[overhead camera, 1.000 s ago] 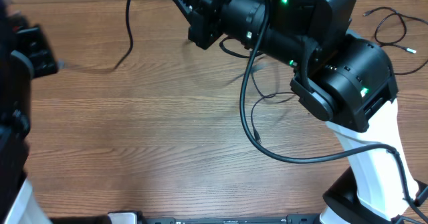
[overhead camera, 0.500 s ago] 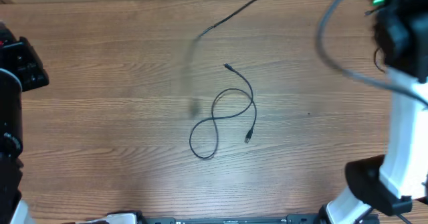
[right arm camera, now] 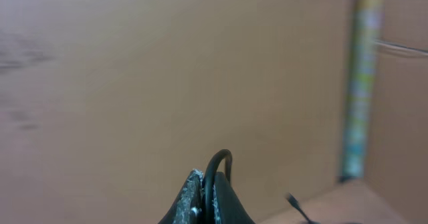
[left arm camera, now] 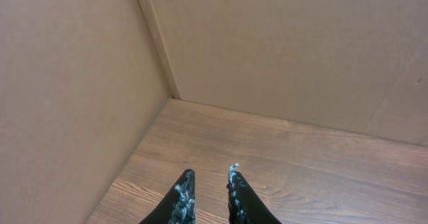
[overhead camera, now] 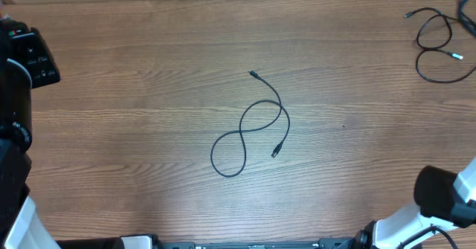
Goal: Untangle cables
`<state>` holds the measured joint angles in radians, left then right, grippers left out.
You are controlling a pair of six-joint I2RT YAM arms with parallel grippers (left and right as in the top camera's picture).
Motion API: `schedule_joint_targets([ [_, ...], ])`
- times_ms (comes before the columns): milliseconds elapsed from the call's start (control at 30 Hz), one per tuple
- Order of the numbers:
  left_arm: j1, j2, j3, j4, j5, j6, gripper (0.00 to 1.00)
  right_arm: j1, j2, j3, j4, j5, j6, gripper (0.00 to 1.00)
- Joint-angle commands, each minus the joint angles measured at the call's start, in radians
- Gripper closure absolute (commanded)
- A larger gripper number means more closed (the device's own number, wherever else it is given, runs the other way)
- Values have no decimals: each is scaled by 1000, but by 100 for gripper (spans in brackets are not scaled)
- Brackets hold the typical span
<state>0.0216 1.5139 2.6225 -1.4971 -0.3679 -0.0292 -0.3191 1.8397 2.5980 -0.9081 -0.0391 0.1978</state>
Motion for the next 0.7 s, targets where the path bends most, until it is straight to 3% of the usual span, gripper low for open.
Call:
schedule_joint_targets([
  [0, 6, 18, 4, -4, -1, -19, 83, -88, 43, -41, 6, -3, -48, 96],
  [467, 6, 35, 4, -18, 0, -19, 83, -404, 119, -128, 18, 36, -76, 96],
  [667, 6, 50, 4, -18, 37, -20, 83, -499, 66, -127, 56, -119, -76, 96],
])
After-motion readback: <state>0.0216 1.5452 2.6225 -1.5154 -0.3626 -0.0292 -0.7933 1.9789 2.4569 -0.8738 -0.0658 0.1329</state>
